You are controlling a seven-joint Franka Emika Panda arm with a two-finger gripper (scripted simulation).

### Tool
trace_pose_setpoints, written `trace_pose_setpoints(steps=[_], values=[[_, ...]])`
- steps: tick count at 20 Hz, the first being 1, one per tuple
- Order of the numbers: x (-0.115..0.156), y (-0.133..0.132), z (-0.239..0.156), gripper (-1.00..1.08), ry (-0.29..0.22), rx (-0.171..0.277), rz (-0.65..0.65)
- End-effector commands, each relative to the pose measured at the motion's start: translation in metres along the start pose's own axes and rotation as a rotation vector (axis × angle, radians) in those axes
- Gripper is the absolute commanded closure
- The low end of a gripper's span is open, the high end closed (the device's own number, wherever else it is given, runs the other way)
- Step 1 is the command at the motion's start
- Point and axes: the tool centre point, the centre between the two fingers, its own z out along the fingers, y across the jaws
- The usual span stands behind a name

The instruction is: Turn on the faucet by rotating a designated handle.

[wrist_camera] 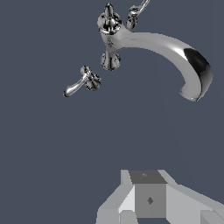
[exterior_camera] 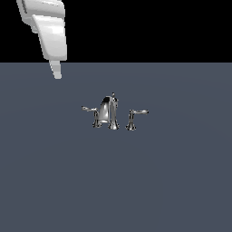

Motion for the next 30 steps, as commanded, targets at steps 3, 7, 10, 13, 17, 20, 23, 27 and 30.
trace_pose_setpoints(steps=[3, 7, 10, 13, 17, 20, 23, 27, 30], values=[[0.008, -0.019, 0.019, 1.08, -0.001, 0.0, 0.079], [0.018, -0.037, 0.037, 1.08, -0.002, -0.002, 0.154], [0.026, -0.05, 0.052, 1.08, -0.002, -0.004, 0.215], [0.037, -0.065, 0.068, 1.08, -0.002, -0.005, 0.282], [0.054, -0.084, 0.092, 1.08, -0.002, -0.008, 0.381], [0.068, -0.098, 0.109, 1.08, -0.002, -0.009, 0.454], [0.082, -0.109, 0.125, 1.08, -0.003, -0.01, 0.521], [0.099, -0.121, 0.142, 1.08, -0.005, -0.011, 0.595], [0.109, -0.127, 0.151, 1.08, -0.007, -0.011, 0.638]])
